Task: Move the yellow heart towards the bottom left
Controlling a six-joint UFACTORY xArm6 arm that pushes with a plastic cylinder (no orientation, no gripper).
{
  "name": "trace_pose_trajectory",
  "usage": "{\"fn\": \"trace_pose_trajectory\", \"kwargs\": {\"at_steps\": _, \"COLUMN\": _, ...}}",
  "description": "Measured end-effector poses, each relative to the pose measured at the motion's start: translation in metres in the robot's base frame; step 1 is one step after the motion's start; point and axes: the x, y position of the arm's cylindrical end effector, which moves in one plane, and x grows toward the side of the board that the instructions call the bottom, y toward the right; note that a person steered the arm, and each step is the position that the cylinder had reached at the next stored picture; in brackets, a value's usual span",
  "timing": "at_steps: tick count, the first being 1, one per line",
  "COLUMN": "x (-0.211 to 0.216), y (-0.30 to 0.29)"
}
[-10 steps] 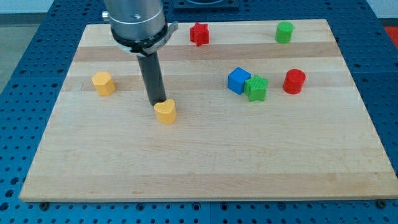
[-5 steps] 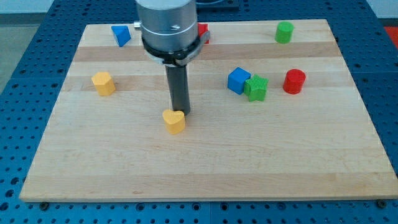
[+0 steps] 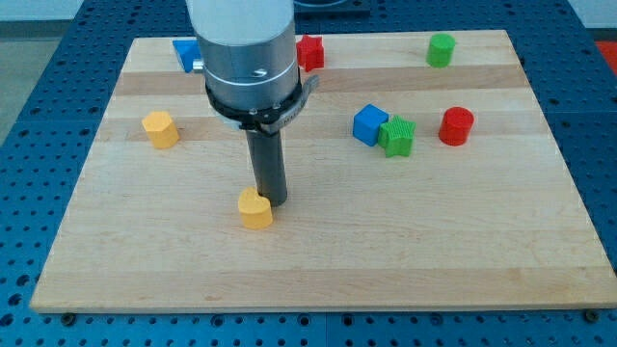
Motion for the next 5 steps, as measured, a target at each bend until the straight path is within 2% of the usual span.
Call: {"fn": "trace_pose_trajectory", "kwargs": {"at_steps": 5, "x": 0.042, "y": -0.018}}
